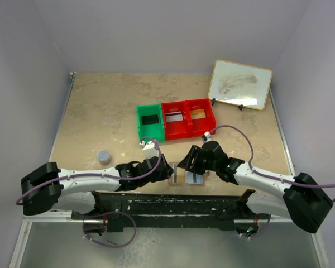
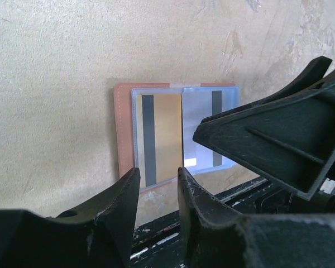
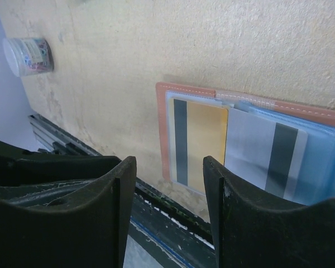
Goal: Take the credit cards out of the card holder
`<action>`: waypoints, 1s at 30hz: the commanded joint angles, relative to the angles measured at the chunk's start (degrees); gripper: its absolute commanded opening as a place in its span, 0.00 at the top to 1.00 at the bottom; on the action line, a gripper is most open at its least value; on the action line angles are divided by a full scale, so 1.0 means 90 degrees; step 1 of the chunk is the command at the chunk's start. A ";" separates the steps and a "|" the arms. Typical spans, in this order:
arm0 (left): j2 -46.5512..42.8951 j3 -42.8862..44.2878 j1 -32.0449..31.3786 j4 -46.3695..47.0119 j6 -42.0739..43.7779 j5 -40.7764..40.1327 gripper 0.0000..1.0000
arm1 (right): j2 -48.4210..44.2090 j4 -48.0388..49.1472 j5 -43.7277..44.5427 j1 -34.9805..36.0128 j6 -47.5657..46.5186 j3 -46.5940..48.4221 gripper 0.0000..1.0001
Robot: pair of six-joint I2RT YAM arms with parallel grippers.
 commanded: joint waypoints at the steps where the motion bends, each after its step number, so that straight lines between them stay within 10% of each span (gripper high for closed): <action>1: 0.0020 0.0139 0.0003 -0.0003 -0.0014 -0.0164 0.69 | 0.0287 0.0579 -0.0327 -0.0015 -0.0118 0.0010 0.46; 30: 0.1044 0.0365 0.0005 0.0825 0.0266 0.0699 0.78 | 0.0570 0.0765 -0.0132 -0.0024 0.0373 -0.0930 0.53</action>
